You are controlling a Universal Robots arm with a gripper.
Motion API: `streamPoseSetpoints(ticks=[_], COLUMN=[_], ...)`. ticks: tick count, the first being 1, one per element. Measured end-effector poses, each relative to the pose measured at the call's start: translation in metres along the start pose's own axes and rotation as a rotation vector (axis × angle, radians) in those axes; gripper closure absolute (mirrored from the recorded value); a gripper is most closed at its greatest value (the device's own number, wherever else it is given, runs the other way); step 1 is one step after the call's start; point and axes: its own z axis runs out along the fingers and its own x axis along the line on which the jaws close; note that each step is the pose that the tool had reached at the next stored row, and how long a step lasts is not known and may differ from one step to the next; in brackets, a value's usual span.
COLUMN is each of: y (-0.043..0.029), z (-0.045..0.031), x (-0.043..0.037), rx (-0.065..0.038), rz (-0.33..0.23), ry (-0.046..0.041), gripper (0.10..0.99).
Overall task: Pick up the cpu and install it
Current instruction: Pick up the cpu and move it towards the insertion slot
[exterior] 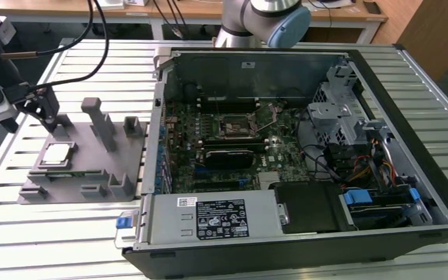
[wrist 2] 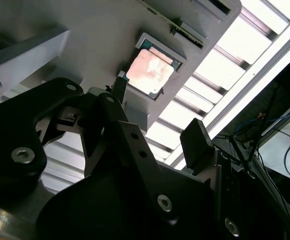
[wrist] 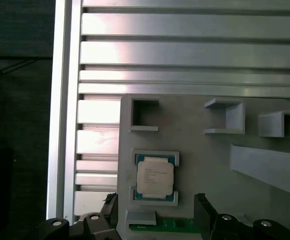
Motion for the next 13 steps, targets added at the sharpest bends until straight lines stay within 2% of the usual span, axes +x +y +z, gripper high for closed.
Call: streamPoseSetpoints(ticks=[13], y=[-0.0004], z=[0.0062], x=[-0.0001], rx=[0.0], rz=[0.0], ry=[-0.0001], gripper=[0.38])
